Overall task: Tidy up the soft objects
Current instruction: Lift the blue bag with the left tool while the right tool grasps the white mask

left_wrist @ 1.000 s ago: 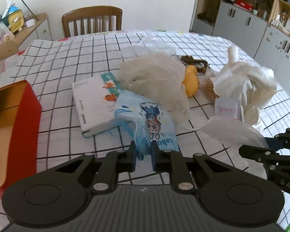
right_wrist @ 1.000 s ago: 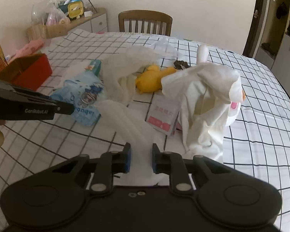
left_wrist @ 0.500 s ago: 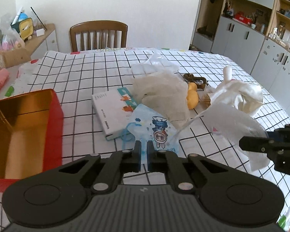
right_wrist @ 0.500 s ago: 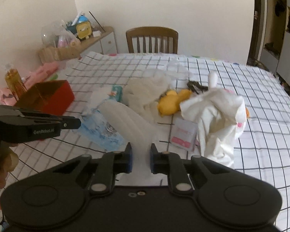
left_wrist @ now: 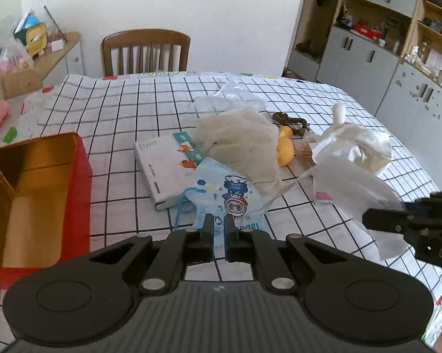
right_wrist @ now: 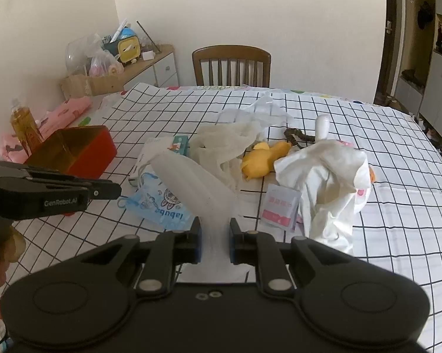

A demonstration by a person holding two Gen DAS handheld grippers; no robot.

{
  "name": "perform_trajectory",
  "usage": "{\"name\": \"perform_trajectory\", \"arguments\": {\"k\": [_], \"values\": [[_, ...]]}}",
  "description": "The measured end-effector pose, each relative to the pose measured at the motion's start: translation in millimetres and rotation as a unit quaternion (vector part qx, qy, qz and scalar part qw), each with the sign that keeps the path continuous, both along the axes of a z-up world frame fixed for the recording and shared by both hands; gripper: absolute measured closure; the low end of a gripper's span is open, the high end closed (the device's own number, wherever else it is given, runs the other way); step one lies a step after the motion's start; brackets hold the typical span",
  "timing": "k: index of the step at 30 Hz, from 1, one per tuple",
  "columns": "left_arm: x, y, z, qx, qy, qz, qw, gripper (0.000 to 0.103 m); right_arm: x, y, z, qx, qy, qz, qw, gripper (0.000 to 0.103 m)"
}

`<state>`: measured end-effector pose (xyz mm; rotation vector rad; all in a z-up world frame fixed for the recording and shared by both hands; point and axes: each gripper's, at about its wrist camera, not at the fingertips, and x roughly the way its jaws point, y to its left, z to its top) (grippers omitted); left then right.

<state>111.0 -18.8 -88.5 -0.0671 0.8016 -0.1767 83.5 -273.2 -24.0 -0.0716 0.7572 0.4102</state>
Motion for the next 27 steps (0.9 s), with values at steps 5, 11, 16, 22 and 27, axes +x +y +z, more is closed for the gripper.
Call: {"name": "perform_trajectory", "arguments": {"k": [5, 11, 16, 22, 27], "values": [[12, -4, -8, -0.003, 0.008, 0.007, 0.9999, 0.094, 6, -9, -4, -0.001, 0.007, -0.004, 1.000, 0.087], [25, -12, -19, 0.000, 0.024, 0.012, 0.9996, 0.068, 15, -18, -11, -0.001, 0.017, -0.007, 1.000, 0.087], [32, -16, -23, 0.004, 0.013, 0.020, 0.9997, 0.031, 23, -22, -14, -0.003, 0.019, -0.006, 1.000, 0.087], [42, -21, -37, 0.010, 0.022, 0.026, 0.9994, 0.028, 31, -25, -19, -0.006, 0.025, -0.004, 1.000, 0.087], [49, -31, -49, 0.019, 0.032, 0.011, 0.9993, 0.027, 36, -27, -25, -0.007, 0.033, -0.005, 0.999, 0.087]]}}
